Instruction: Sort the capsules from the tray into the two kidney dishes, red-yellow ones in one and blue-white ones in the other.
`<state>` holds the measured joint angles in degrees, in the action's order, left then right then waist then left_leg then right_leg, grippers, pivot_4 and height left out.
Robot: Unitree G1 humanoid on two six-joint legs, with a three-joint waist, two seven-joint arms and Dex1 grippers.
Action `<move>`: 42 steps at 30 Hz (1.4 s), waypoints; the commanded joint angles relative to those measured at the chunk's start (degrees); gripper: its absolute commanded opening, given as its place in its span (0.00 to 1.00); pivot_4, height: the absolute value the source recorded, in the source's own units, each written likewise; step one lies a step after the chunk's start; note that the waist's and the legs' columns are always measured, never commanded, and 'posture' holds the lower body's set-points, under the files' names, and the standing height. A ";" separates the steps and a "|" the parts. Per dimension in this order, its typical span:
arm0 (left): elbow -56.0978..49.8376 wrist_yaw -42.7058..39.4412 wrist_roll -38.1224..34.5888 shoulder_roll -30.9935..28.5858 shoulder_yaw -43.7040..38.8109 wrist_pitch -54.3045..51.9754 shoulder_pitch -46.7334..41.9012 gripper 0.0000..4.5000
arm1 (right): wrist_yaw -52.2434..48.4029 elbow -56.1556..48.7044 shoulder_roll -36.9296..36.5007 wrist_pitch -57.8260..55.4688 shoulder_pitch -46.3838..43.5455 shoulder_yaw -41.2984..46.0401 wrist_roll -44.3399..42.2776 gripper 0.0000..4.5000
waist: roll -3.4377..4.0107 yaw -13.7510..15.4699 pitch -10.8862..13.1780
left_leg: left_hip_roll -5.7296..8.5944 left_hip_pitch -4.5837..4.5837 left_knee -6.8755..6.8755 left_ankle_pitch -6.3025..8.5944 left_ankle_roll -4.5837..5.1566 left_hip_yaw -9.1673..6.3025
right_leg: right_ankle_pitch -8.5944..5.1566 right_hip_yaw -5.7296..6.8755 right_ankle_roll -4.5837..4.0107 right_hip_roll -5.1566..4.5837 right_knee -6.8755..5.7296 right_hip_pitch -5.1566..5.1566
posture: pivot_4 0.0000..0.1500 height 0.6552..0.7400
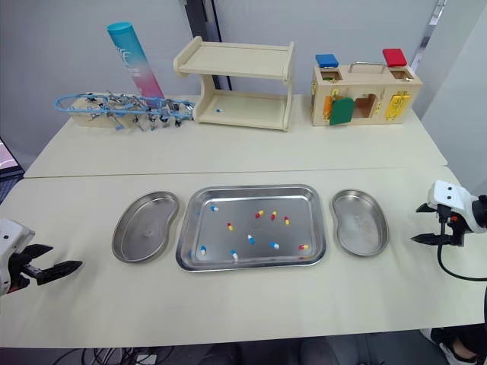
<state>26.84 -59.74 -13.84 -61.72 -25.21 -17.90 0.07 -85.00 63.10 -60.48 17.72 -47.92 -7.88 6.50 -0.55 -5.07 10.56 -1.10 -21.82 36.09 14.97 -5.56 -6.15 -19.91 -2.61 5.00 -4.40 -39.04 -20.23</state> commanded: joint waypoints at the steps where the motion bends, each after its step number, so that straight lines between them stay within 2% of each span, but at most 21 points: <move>1: -2.44 -0.84 -0.96 -0.57 -0.95 -0.09 1.05 0.99 | 0.39 -1.55 -1.57 0.22 -0.30 1.67 -0.70 1.00 | 0.00 0.00 0.00 | 0.00 0.00 0.00 0.00 0.00 0.00 | 0.00 0.00 0.00 0.00 0.00 0.00 | 1.00 1.00; 6: -6.53 0.66 -3.60 2.24 -4.26 -1.02 3.93 0.99 | 2.42 -1.32 -1.66 0.07 -0.33 1.99 -0.66 1.00 | 0.00 -0.01 0.00 | -0.02 0.00 0.00 0.00 0.00 0.00 | 0.00 -0.01 0.00 0.00 0.00 0.00 | 1.00 1.00; 10: -6.33 2.59 -5.30 2.61 -6.95 -1.40 2.80 0.99 | 3.20 -0.64 -1.76 1.18 0.55 2.38 -0.88 1.00 | 0.00 0.04 0.00 | -0.05 0.00 0.02 0.00 0.00 0.01 | 0.00 0.00 0.00 0.02 -0.02 0.00 | 1.00 1.00; 36: -9.07 1.15 -6.52 3.56 -7.59 -0.64 6.41 0.99 | 3.52 -1.41 -3.42 2.79 5.18 4.95 -2.44 1.00 | 0.00 0.04 0.00 | -0.08 0.01 0.03 0.00 0.00 0.04 | 0.00 0.00 0.00 0.04 -0.03 0.02 | 1.00 1.00; 42: -13.05 0.32 -8.39 4.47 -10.24 -1.85 10.66 0.99 | 4.66 -1.46 -3.90 3.31 6.33 5.96 -2.21 1.00 | 0.00 -0.03 0.00 | -0.12 0.01 0.03 0.00 0.00 0.06 | 0.00 -0.01 -0.01 0.07 -0.03 0.02 | 1.00 1.00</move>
<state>15.82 -58.75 -20.62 -57.25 -32.41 -19.55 9.85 -80.85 62.66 -62.24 20.53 -41.59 -3.41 5.21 -0.54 -5.10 10.56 -1.24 -21.81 36.13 14.97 -5.56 -6.07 -19.91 -2.63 5.00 -4.31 -39.07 -20.21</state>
